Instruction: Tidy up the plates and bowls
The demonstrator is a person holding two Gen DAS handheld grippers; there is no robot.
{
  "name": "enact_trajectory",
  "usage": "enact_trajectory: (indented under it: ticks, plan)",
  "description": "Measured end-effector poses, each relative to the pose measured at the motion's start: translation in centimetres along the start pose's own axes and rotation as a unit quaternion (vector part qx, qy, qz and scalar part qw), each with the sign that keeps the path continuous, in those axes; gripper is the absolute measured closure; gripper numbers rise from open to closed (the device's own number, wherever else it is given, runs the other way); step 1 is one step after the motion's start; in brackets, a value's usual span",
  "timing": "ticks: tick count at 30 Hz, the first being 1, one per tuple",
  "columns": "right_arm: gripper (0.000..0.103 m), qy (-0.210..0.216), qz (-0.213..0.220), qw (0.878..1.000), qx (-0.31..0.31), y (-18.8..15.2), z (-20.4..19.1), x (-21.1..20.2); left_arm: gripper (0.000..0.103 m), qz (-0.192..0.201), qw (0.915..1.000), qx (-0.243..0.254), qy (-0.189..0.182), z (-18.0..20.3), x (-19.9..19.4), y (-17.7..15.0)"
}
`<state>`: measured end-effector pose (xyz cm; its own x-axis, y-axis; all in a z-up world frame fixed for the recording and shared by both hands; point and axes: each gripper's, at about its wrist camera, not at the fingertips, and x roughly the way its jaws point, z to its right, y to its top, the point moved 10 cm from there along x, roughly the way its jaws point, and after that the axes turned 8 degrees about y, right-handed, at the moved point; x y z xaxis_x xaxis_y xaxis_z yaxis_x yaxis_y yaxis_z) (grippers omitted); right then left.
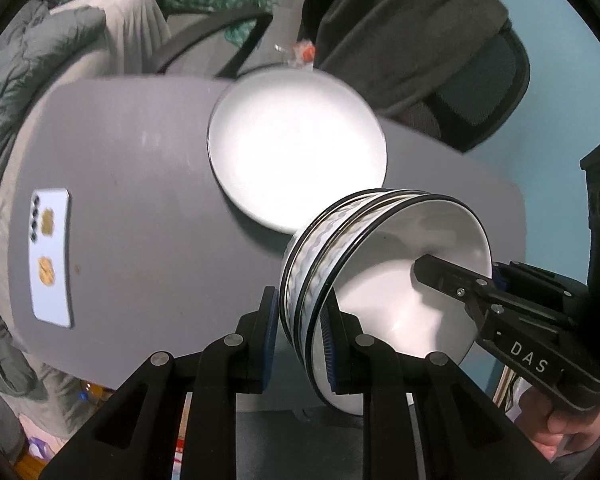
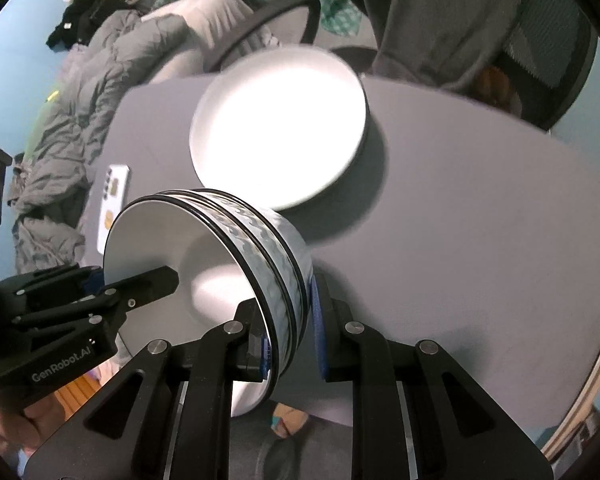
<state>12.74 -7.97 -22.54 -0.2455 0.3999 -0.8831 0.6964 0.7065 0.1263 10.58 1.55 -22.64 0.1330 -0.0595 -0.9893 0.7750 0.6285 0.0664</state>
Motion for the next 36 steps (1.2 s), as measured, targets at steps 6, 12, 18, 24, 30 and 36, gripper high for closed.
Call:
enact_trajectory:
  ticks: [6, 12, 18, 24, 30, 36]
  plan:
    - [0.085, -0.004, 0.019, 1.000, -0.018, 4.3, -0.8, -0.4, 0.084, 0.024, 0.9996, -0.002, 0.014, -0.6, -0.6, 4.1]
    - [0.085, -0.007, 0.023, 0.999, -0.024, 7.7, -0.7, 1.1, 0.084, 0.023, 0.9996, -0.008, 0.012, -1.7, 1.0, 7.5]
    - [0.085, -0.011, 0.006, 1.000, -0.012, 9.3, 0.9, 3.1, 0.084, 0.003, 0.9997, -0.008, 0.025, -2.0, 3.5, 9.1]
    - [0.086, -0.021, -0.020, 1.000, 0.012, 9.6, 2.8, 5.1, 0.084, -0.009, 0.9994, -0.005, 0.032, -1.7, 5.0, 9.9]
    - [0.086, -0.022, -0.021, 0.999, 0.020, 10.4, 2.7, 5.3, 0.084, -0.015, 0.9991, -0.006, 0.038, -2.2, 5.9, 10.7]
    - [0.078, -0.032, -0.023, 0.999, 0.018, 11.1, 2.4, 5.7, 0.084, -0.008, 0.9989, 0.016, 0.042, -2.1, 5.7, 10.7]
